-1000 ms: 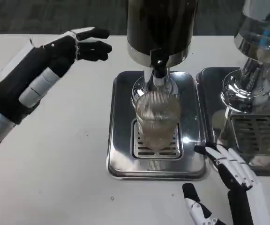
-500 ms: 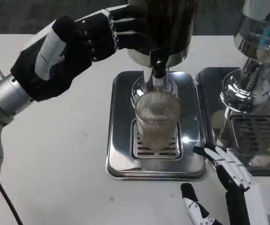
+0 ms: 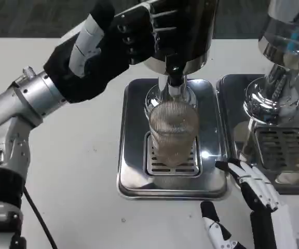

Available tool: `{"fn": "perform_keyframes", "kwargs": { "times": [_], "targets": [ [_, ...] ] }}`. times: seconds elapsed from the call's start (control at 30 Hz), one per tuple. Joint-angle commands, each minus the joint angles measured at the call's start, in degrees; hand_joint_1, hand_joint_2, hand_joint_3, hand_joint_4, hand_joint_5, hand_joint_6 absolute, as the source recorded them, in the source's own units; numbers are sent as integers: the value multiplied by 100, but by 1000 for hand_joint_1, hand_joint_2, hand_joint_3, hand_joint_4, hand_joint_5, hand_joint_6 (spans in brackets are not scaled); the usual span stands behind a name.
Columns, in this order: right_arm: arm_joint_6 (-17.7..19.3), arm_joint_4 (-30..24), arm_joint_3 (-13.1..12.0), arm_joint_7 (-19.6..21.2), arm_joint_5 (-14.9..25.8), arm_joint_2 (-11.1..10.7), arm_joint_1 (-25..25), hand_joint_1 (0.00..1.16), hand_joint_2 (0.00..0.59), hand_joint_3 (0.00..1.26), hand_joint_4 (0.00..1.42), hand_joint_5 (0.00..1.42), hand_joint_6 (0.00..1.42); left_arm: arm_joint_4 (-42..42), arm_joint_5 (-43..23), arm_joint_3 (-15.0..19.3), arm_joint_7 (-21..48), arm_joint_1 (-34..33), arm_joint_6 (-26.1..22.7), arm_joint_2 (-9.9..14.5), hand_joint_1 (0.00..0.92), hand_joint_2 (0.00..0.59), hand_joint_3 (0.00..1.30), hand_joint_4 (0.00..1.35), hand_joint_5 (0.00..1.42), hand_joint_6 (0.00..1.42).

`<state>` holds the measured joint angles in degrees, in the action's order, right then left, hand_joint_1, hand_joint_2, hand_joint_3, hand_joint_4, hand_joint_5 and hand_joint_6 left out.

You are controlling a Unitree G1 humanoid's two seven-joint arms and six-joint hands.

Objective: Grasp the cup under the faucet to collect the drink, then remove the cup.

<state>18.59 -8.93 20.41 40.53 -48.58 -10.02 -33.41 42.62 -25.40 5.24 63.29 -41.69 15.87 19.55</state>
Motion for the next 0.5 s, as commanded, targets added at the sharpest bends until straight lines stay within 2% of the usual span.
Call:
{"fn": "perform_keyframes", "kwargs": {
  "times": [0.03, 0.3, 0.5],
  "targets": [
    [42, 81, -6, 108, -25, 20, 0, 389, 378, 313, 197, 173, 271, 457, 377, -98, 87, -238, 129, -130, 0, 78, 152, 122, 186, 106],
    [46, 104, -2, 121, -7, 38, 5, 373, 382, 317, 207, 184, 271, 926, 769, -161, 149, -345, 456, -264, 0, 71, 150, 120, 185, 96],
    [57, 113, -14, 126, 30, 38, -1, 370, 382, 317, 210, 189, 271, 1187, 1025, -223, 97, -401, 854, -272, 0, 69, 150, 118, 171, 62]
  ]
}}
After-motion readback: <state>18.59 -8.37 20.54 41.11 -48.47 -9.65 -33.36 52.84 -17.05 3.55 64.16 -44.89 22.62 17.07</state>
